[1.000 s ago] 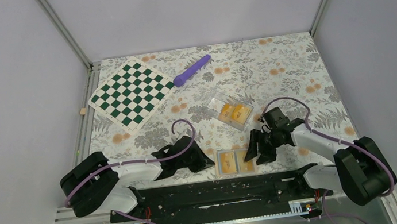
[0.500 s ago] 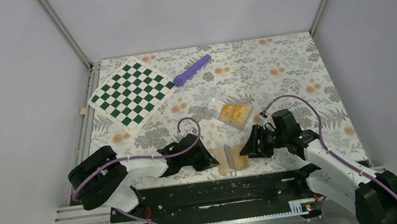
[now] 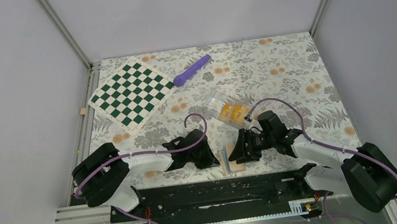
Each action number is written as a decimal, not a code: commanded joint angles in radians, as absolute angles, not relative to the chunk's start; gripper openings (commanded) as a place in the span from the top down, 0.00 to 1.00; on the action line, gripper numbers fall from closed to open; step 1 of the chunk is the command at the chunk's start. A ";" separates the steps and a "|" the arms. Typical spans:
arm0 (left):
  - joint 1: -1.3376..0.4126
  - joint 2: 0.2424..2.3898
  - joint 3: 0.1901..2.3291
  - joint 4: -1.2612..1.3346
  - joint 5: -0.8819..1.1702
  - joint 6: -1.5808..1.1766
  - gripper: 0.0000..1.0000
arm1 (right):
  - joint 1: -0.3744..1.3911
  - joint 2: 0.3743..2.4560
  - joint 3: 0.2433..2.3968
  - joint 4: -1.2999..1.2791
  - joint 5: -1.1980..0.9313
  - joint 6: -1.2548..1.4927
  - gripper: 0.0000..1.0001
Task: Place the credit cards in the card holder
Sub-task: Close the card holder at the center of the board.
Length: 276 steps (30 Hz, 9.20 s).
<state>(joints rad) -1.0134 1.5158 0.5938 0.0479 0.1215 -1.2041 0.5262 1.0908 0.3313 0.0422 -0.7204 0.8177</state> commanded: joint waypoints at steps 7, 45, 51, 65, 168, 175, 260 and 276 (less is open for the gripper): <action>-1.024 1.494 0.731 -0.164 0.108 -1.013 0.94 | 0.607 1.242 0.421 -0.042 -0.547 0.735 0.45; -0.983 1.177 0.416 0.060 0.029 -1.176 0.55 | 0.657 1.347 0.492 -0.193 -0.467 0.687 0.94; -0.985 1.347 0.413 0.328 0.181 -1.210 0.67 | 0.670 1.321 0.501 -0.265 -0.458 0.670 1.00; -1.000 1.487 0.537 0.448 0.274 -1.212 0.69 | 0.674 1.290 0.594 -0.322 -0.443 0.628 0.90; -0.998 1.569 0.676 0.261 0.308 -1.144 0.81 | 0.620 1.239 0.528 -0.224 -0.378 0.622 1.00; -0.979 1.485 0.606 0.319 0.300 -1.140 0.81 | 0.620 1.288 0.522 -0.178 -0.412 0.630 0.96; -0.982 1.699 0.752 0.154 0.292 -1.009 0.86 | 0.517 1.190 0.428 -0.110 -0.477 0.713 0.69; -0.985 1.707 0.769 0.135 0.296 -0.999 0.89 | 0.516 1.243 0.487 -0.180 -0.427 0.642 0.63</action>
